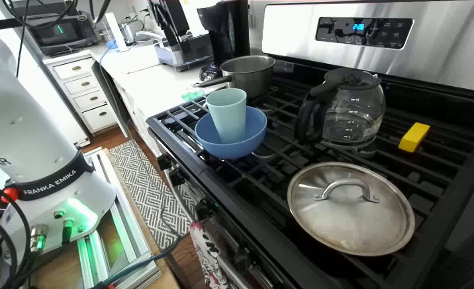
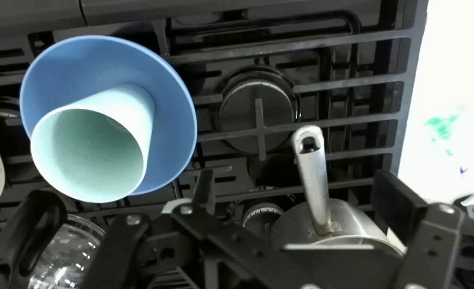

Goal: Put the bottle in the pot

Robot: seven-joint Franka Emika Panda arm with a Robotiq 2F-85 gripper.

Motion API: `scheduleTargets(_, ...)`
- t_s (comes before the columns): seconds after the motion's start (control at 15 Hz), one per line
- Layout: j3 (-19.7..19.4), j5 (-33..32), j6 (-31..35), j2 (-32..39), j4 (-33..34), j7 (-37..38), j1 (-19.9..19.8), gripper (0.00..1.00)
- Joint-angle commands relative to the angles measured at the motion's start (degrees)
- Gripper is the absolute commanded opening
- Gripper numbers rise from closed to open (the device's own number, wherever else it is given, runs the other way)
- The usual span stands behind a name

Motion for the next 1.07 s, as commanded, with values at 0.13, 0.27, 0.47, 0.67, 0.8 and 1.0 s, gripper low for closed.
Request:
scheduleTargets(0.13, 0.18, 0.16, -0.37, 0.55, -0.95, -0.16, -0.21, 1.0)
scheduleTargets(0.27, 0.18, 0.16, -0.37, 0.8, -0.95, -0.15, -0.21, 1.0)
scheduleTargets(0.47, 0.18, 0.16, -0.37, 0.85, -0.95, -0.16, -0.21, 1.0)
scheduleTargets(0.67, 0.18, 0.16, -0.37, 0.85, -0.95, -0.16, -0.21, 1.0)
scheduleTargets(0.8, 0.69, 1.31, 1.43, 2.84, -0.54, 0.48, 0.78, 1.0)
scheduleTargets(1.0, 1.1, 4.55, 4.14, 8.36, 1.61, 0.25, 3.66, 1.0)
